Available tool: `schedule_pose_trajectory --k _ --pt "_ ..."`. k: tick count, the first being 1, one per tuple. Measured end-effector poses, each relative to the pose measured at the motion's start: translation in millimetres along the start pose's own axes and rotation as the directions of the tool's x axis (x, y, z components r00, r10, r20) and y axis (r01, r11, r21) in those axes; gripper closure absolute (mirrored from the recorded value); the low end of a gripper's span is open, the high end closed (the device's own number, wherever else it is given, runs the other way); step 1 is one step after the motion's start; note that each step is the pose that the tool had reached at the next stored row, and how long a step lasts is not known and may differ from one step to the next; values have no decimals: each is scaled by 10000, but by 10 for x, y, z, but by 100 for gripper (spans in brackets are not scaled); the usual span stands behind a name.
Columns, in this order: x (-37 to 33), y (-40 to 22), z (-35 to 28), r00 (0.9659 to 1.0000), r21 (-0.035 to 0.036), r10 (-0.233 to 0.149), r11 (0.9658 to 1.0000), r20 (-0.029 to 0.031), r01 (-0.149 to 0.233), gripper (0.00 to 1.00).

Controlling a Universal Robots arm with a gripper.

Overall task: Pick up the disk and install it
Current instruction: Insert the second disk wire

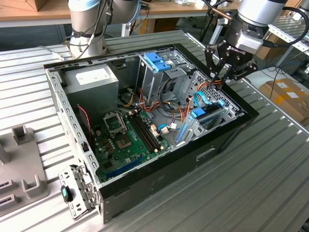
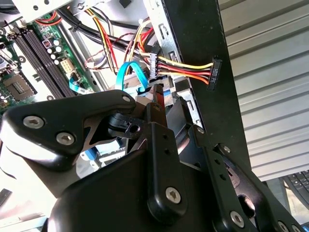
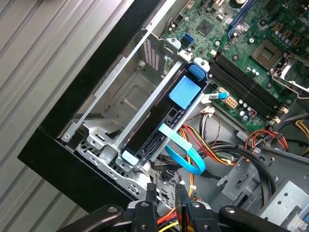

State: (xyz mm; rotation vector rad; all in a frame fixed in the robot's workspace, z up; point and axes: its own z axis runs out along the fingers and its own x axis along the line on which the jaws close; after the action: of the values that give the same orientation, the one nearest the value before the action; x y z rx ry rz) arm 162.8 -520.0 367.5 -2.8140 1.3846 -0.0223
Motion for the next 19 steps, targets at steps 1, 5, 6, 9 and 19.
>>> schedule_pose_trajectory --k 1,5,6,9,19 --pt "-1 -2 0 10000 0 -1 10000 0 1 70" --pt "-2 -13 0 10000 0 -12 10000 0 12 70" --pt "-3 -15 0 10000 0 -14 10000 0 14 70" --pt "-5 -20 0 10000 0 -19 10000 0 19 70" --pt "5 -62 1 10000 1 -43 10000 1 43 70"
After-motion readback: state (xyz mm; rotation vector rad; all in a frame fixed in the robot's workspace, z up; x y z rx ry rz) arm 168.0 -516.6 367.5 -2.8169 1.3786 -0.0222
